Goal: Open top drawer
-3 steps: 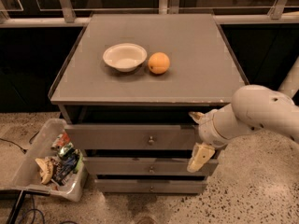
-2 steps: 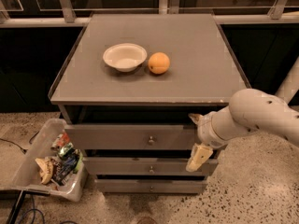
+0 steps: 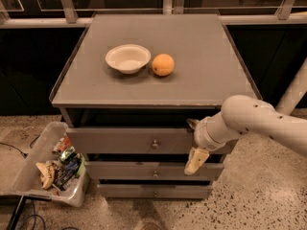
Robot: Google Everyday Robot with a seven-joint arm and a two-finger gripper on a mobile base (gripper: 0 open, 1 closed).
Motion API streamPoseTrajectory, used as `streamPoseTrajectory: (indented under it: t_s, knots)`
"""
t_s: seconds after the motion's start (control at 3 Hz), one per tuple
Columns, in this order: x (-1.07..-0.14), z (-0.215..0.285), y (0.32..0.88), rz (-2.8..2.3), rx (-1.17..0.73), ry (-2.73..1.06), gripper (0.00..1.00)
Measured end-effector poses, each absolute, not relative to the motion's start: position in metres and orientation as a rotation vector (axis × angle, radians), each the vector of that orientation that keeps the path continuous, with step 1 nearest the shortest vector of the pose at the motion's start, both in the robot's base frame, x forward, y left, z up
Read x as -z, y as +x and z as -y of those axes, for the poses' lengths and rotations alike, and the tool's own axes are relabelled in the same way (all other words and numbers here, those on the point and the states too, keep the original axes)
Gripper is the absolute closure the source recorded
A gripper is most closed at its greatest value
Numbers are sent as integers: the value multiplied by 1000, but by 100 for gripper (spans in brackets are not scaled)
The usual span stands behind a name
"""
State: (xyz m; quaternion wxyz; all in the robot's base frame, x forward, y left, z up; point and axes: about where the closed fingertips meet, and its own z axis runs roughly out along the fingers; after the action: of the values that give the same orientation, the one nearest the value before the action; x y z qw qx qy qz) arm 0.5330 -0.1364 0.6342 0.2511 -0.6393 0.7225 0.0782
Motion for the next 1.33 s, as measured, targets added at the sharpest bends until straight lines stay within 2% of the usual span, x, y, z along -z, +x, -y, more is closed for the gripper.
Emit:
streamPoseTrajectory:
  t_s: [0.33, 0.67, 1.33]
  knots:
    - [-634, 136, 533, -1966, -213, -1740, 0]
    - [-634, 136, 533, -1966, -213, -1740, 19]
    - [-634, 136, 533, -1966, -213, -1740, 65]
